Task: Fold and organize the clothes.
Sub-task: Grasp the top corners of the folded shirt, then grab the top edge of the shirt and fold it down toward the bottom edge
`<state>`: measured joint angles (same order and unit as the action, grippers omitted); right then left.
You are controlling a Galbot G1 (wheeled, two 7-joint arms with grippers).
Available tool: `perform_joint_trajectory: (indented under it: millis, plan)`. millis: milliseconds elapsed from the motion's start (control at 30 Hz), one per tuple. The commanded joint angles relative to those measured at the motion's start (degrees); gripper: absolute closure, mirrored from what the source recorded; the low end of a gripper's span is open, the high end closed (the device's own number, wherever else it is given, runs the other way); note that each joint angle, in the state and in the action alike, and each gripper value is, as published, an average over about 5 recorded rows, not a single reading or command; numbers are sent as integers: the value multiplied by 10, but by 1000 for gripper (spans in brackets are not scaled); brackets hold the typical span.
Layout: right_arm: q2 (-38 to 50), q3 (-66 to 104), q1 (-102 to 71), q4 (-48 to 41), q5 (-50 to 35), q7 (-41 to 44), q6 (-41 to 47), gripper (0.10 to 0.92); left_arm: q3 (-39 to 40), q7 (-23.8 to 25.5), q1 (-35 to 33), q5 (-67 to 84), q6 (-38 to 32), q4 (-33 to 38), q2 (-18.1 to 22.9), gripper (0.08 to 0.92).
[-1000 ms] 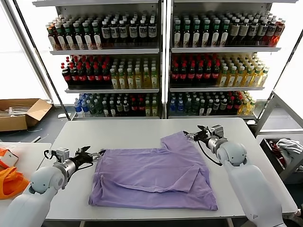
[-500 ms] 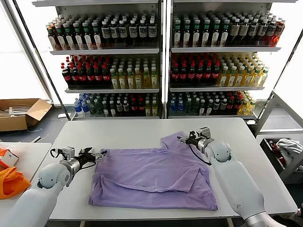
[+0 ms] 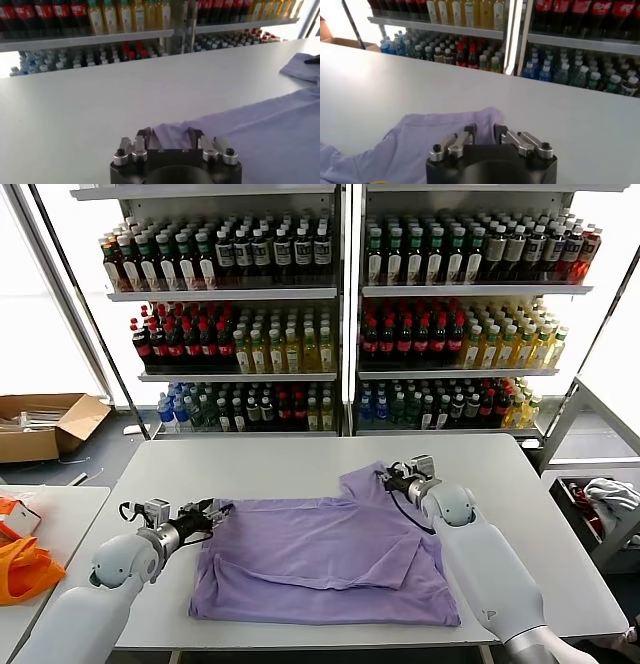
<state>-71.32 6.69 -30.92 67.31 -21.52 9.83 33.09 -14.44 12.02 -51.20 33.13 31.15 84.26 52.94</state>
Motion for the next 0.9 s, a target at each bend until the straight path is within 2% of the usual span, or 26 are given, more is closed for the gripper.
perform_joint_trajectory:
  millis: [33, 200, 267, 433, 533, 900]
  plan:
    - [1, -1, -7, 40, -41, -15, 2, 753, 5, 13, -3, -6, 9, -1, 0, 561]
    - [9, 10, -19, 79, -68, -28, 1, 891, -1, 13, -4, 0, 1, 11, -4, 708]
    - [15, 18, -26, 98, -83, -33, 1, 916, -9, 10, -7, 7, -2, 24, -7, 760]
    - [38, 40, -59, 162, -120, -44, 1, 919, -40, 0, -28, 29, -5, 76, -22, 888]
    - [56, 54, -84, 211, -140, -50, 2, 919, -60, -5, -49, 43, -6, 115, -32, 910]
    - [120, 131, -246, 396, -173, -58, 1, 919, -145, -34, -168, 51, -4, 258, -47, 913]
